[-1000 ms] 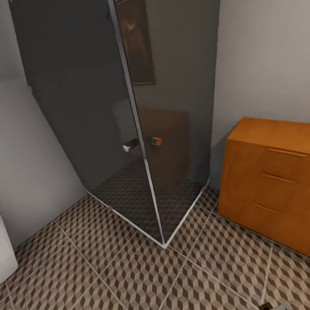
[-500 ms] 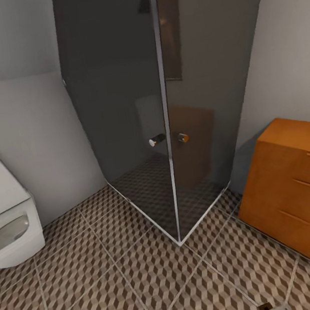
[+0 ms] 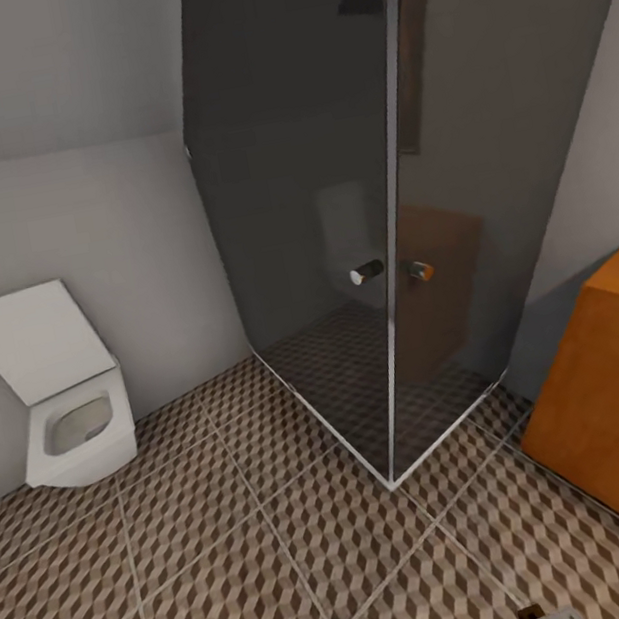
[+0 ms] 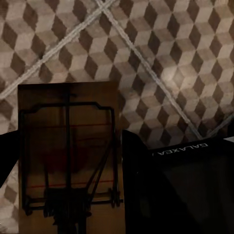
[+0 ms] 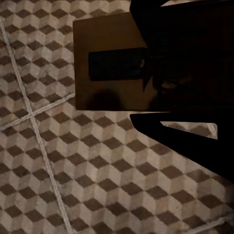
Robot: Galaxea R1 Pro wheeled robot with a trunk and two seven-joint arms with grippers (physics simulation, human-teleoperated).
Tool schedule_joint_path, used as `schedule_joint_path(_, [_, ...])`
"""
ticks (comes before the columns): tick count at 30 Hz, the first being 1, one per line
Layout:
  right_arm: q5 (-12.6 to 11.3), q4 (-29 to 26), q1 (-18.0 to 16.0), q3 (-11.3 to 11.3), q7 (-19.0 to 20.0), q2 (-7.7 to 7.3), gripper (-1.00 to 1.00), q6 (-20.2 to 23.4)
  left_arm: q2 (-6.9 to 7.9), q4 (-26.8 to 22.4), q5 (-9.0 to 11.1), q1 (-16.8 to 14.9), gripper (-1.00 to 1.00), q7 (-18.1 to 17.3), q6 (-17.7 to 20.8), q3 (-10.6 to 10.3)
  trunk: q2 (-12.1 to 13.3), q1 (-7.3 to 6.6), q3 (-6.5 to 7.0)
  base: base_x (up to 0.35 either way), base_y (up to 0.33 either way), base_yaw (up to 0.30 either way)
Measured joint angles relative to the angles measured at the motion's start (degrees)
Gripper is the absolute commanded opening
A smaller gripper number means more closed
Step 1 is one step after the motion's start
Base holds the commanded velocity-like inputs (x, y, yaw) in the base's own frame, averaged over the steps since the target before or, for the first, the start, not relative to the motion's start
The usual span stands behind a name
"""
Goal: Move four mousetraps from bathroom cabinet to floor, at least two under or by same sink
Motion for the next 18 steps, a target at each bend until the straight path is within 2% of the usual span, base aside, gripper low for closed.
schedule_joint_path(5, [0.0, 0.04, 0.0, 0.0, -0.01, 0.0, -1.0, 0.0, 0.06, 2.17, 0.2, -0.01, -1.0, 0.2, -0.01, 0.12, 0.0, 0.0, 0.0, 0.0, 0.0, 0.213])
schedule_joint_path(12, [0.03, 4.52, 0.0, -0.08, -0.36, 0.15, -1.0, 0.22, 0.24, 4.03, 3.14, -0.02, -1.0, 0.31, 0.0, 0.34, 0.0, 0.0, 0.0, 0.0, 0.0, 0.021])
schedule_joint_path(18, [0.18, 4.92, 0.0, 0.0, -0.3, 0.56, -1.0, -0.04, 0.23, 4.05, 3.5, -0.04, -1.0, 0.32, 0.0, 0.34, 0.0, 0.0, 0.0, 0.0, 0.0, 0.018])
